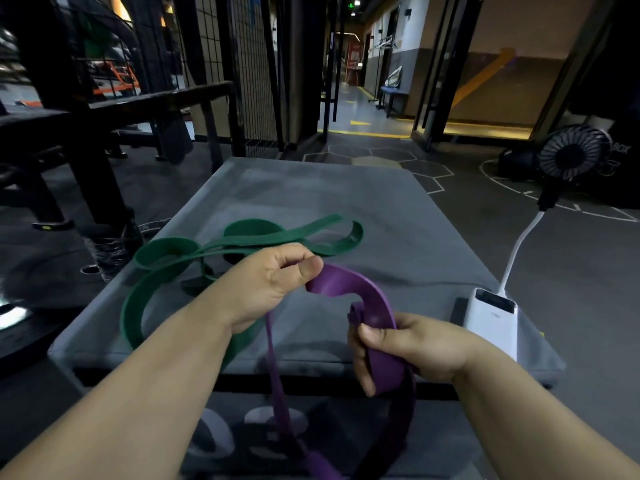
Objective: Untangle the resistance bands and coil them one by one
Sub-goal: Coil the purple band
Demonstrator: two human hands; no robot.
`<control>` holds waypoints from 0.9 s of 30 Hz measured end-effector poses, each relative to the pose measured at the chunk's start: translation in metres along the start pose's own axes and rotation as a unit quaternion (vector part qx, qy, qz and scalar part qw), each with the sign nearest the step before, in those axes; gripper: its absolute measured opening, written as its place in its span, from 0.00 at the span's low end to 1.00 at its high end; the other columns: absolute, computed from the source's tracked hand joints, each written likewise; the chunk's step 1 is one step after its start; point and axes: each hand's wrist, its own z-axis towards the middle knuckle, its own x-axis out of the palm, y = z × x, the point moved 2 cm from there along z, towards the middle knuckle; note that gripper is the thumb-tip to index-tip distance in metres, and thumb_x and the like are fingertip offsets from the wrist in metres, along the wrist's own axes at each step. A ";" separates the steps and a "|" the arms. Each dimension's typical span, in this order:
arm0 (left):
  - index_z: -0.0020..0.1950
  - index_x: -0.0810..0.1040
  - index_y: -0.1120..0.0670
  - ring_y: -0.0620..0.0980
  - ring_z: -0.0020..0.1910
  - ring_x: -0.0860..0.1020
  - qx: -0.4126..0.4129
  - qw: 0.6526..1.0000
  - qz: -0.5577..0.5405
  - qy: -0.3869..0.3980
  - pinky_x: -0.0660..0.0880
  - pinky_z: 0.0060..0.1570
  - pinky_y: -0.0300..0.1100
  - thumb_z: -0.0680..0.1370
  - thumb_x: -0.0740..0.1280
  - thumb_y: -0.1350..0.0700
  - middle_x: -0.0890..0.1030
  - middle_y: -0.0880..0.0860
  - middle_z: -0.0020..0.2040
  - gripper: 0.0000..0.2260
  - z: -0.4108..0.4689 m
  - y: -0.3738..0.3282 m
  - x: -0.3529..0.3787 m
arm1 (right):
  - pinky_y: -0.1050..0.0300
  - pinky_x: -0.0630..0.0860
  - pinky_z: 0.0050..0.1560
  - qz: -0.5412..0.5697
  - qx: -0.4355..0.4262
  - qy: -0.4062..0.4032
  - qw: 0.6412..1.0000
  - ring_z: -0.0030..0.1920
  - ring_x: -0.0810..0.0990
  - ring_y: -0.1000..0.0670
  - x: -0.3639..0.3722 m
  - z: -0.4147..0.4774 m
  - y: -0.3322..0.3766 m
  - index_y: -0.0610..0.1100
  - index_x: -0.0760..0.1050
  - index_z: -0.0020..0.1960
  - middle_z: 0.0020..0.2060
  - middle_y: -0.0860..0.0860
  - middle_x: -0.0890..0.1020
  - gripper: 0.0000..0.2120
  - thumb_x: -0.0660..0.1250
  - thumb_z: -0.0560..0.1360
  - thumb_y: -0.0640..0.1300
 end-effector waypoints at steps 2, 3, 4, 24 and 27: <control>0.32 0.79 0.49 0.42 0.34 0.73 -0.018 0.998 -0.058 0.007 0.70 0.39 0.36 0.57 0.74 0.28 0.75 0.45 0.33 0.25 0.000 0.002 0.001 | 0.51 0.72 0.46 0.031 -0.012 0.048 0.998 0.38 0.78 0.45 0.002 0.001 -0.001 0.38 0.72 0.44 0.36 0.44 0.82 0.26 0.70 0.71 0.63; 0.32 0.79 0.49 0.43 0.30 0.72 -0.029 0.994 -0.101 0.013 0.70 0.34 0.34 0.54 0.76 0.30 0.75 0.47 0.31 0.25 0.000 0.002 0.002 | 0.47 0.70 0.48 0.041 -0.027 0.075 0.996 0.39 0.78 0.45 0.004 0.001 0.000 0.39 0.72 0.44 0.37 0.45 0.83 0.23 0.71 0.72 0.60; 0.32 0.78 0.50 0.43 0.28 0.71 -0.037 0.989 -0.141 0.016 0.70 0.30 0.33 0.51 0.78 0.31 0.74 0.48 0.30 0.26 -0.001 0.002 0.004 | 0.44 0.68 0.51 0.057 -0.043 0.104 0.992 0.41 0.79 0.45 0.006 0.001 0.001 0.41 0.73 0.44 0.38 0.45 0.83 0.19 0.71 0.73 0.57; 0.60 0.74 0.53 0.45 0.53 0.76 -0.049 0.985 -0.110 0.120 0.74 0.54 0.32 0.66 0.67 0.31 0.76 0.57 0.54 0.32 -0.014 0.003 0.052 | 0.56 0.71 0.43 0.292 -0.174 0.195 0.920 0.30 0.66 0.52 0.021 -0.006 0.034 0.43 0.68 0.52 0.33 0.51 0.67 0.10 0.64 0.79 0.48; 0.56 0.74 0.58 0.51 0.50 0.75 -0.017 0.983 -0.167 0.073 0.75 0.53 0.37 0.64 0.71 0.30 0.75 0.58 0.49 0.36 -0.011 0.001 0.052 | 0.55 0.72 0.46 0.302 -0.161 0.209 0.916 0.33 0.72 0.53 0.020 -0.006 0.034 0.41 0.70 0.53 0.37 0.50 0.72 0.09 0.65 0.77 0.45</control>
